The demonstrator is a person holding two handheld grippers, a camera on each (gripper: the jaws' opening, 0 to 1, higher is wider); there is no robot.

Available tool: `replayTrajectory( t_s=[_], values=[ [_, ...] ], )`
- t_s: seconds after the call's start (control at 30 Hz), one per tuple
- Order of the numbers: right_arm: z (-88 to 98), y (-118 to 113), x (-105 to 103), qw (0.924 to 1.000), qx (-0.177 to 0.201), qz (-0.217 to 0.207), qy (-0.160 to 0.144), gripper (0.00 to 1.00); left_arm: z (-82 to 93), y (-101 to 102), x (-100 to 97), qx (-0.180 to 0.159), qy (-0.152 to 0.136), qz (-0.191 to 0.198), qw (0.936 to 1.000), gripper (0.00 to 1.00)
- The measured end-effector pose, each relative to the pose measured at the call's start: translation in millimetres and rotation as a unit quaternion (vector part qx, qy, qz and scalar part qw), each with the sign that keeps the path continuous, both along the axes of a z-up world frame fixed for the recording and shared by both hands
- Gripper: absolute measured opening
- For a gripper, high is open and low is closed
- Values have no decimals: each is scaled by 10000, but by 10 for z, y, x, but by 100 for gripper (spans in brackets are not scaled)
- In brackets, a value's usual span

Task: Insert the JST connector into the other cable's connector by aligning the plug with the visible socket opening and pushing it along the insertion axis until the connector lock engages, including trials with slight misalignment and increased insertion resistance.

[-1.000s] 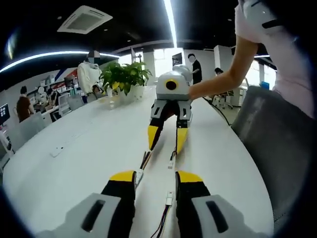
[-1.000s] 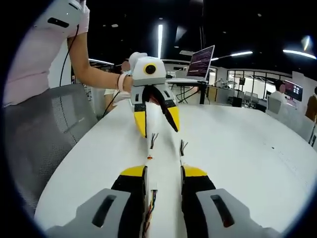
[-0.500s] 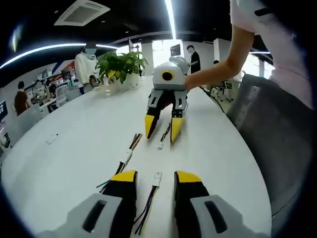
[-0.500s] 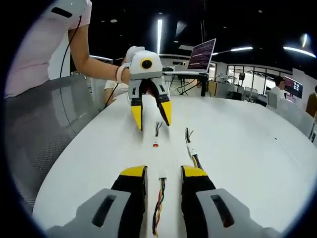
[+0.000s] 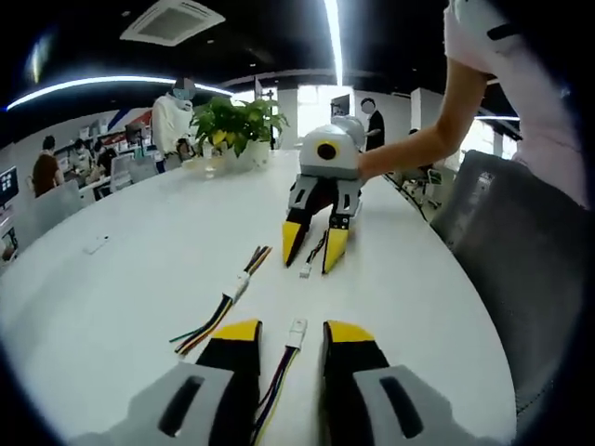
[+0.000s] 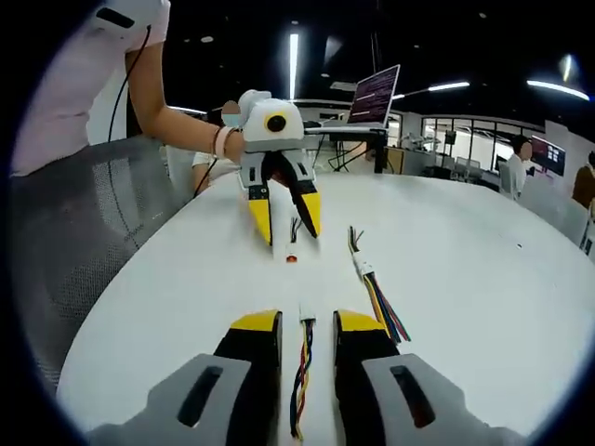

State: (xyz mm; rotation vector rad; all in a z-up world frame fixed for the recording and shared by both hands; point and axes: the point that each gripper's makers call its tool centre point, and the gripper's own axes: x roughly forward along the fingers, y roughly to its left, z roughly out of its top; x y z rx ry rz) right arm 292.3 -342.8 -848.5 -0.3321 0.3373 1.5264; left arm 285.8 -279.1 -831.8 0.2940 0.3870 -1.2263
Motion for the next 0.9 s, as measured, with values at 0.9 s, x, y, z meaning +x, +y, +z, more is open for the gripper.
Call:
replayTrajectory(
  t_s=[0.9],
  values=[
    [-16, -34, 88, 9994, 198, -269, -33, 7, -82, 70, -15, -418, 65, -35, 9991, 5]
  ],
)
